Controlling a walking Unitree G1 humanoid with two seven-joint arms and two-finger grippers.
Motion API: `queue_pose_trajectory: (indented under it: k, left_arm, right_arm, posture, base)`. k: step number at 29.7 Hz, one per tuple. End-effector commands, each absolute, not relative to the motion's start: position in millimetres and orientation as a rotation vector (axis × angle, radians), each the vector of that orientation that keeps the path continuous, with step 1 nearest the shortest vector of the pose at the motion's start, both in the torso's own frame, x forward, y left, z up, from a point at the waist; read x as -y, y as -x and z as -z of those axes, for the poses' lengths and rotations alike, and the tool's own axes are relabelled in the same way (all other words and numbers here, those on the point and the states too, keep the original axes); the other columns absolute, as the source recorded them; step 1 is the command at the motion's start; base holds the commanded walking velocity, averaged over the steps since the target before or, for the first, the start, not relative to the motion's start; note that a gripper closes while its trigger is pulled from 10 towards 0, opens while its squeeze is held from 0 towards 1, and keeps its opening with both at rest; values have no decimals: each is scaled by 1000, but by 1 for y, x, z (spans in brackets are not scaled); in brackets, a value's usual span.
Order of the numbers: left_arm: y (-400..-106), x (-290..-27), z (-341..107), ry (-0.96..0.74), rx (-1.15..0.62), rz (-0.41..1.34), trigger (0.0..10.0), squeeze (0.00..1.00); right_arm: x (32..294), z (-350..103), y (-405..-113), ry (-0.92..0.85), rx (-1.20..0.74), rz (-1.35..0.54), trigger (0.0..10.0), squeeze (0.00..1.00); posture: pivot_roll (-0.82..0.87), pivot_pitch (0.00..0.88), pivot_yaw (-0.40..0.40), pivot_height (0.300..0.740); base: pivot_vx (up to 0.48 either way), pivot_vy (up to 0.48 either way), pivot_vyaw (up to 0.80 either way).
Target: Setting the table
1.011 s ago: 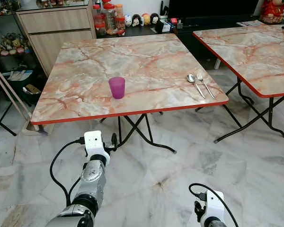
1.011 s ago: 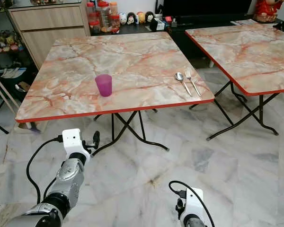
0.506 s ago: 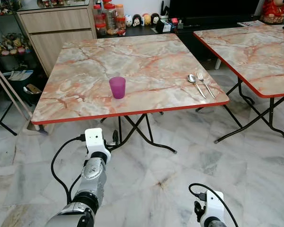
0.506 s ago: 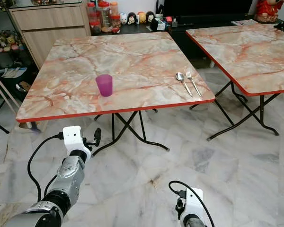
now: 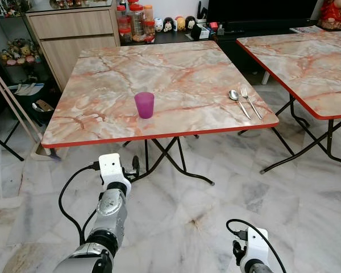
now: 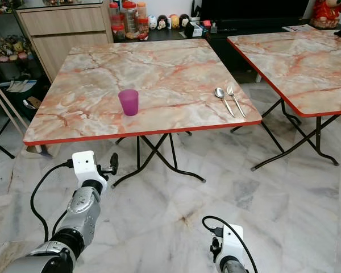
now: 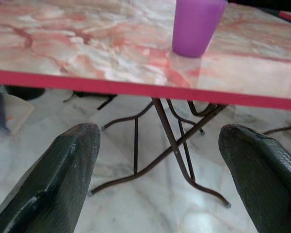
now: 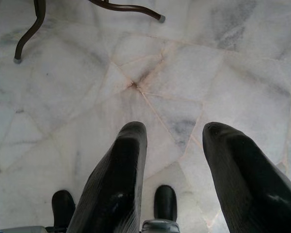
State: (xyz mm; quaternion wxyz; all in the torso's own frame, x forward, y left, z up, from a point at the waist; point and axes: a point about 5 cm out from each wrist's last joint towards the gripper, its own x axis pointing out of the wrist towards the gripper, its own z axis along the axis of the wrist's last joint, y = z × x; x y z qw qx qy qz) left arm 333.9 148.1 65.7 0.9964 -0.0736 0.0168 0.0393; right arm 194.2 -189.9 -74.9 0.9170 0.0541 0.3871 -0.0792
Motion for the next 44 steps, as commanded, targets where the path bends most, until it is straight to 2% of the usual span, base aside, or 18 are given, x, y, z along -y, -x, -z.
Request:
queue_pose_trajectory:
  k: [1,9,44]
  left_arm:
    - [-338,-150,-74,140,2,-79,10000,0]
    - [-337,-149,-74,141,10,-72,10000,0]
    - [-338,-149,-78,143,35,-67,10000,0]
  right_arm:
    - [189,74,-195,-119,-794,163,10000,0]
    - [190,75,-194,-117,-795,163,10000,0]
    - [189,76,-192,-112,-802,160,10000,0]
  posture:
    - [5,0,-12,740]
    - [4,0,-11,740]
    - [7,0,-13,740]
  base:
    - [0,0,0]
    - [69,0,0]
    - [370,0,0]
